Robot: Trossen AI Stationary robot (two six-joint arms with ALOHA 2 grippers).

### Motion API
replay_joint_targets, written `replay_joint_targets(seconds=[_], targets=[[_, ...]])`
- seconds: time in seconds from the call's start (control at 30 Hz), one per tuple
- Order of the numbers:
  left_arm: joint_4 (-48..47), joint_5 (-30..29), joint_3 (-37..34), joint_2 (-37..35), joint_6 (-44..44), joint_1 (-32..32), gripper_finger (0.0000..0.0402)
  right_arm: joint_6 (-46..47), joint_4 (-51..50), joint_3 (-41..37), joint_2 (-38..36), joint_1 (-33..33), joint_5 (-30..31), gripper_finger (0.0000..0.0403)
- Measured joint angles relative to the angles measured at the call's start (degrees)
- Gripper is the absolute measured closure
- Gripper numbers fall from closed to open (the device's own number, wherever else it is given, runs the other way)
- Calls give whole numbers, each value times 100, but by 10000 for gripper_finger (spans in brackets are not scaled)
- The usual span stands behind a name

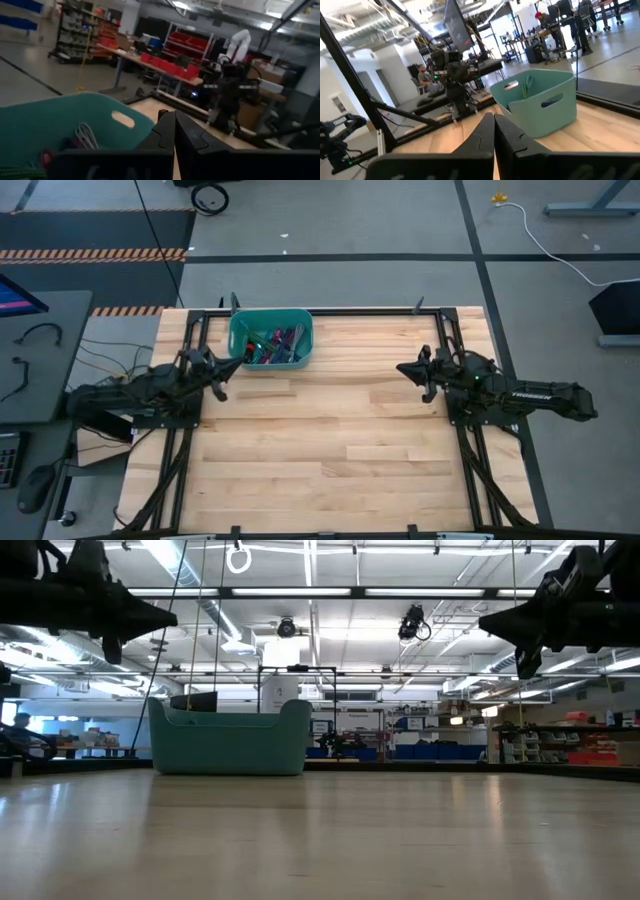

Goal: Pick and place USB-C Cables
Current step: Return to Home Position

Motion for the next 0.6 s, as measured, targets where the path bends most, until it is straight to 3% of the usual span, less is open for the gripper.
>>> replay_joint_targets(seconds=[0.1, 0.4, 0.6], targets=[[-459, 216, 2, -487, -3, 0, 399, -113, -35, 0, 2, 0, -1, 396], [-794, 984, 5, -459, 559, 0, 399, -141, 35, 0, 2, 2, 36, 385], [-1099, 1803, 0, -461, 1249, 0, 400, -142, 48, 0, 2, 2, 42, 386]])
